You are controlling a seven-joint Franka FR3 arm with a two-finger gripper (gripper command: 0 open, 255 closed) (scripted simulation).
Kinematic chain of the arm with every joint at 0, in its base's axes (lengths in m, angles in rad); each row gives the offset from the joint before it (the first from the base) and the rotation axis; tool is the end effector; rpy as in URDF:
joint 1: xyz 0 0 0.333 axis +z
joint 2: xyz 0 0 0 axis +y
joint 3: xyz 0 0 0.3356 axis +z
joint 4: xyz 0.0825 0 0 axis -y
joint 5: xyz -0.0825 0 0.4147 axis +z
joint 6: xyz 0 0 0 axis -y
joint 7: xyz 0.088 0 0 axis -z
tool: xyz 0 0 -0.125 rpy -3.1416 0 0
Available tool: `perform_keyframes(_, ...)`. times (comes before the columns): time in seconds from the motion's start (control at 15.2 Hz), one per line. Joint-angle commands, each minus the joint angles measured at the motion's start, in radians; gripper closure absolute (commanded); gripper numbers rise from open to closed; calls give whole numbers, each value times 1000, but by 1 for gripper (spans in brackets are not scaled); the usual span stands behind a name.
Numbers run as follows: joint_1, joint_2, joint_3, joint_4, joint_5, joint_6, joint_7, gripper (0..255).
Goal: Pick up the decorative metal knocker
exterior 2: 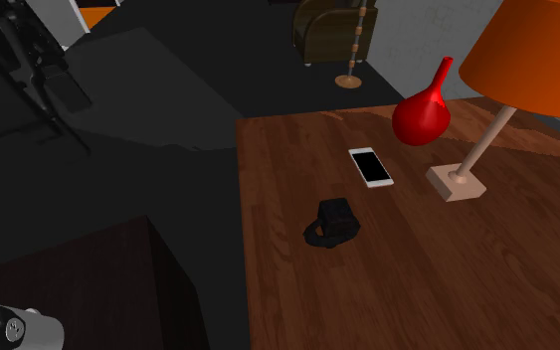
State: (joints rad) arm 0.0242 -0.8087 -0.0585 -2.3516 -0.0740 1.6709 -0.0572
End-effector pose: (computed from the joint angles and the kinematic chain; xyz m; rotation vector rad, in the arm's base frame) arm 0.3295 -0.0254 0.6051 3.0984 0.0635 0.1953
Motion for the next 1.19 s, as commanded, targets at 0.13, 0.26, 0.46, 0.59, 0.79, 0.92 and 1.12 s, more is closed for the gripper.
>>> perform_keyframes(0.13, 1, 58, -5, -9, 1, 60, 3, 0)
perform_keyframes(0.26, 2, 121, -10, -12, 2, 119, 6, 0)
perform_keyframes(0.46, 4, 221, -18, -6, 6, 203, 8, 0)
perform_keyframes(0.59, 6, 291, -23, 4, 9, 256, 9, 0)
perform_keyframes(0.79, 8, 401, -31, 30, 16, 329, 9, 0)
perform_keyframes(0.92, 10, 476, -36, 53, 23, 374, 8, 0)
perform_keyframes(1.12, 13, 591, -42, 98, 35, 434, 4, 0)
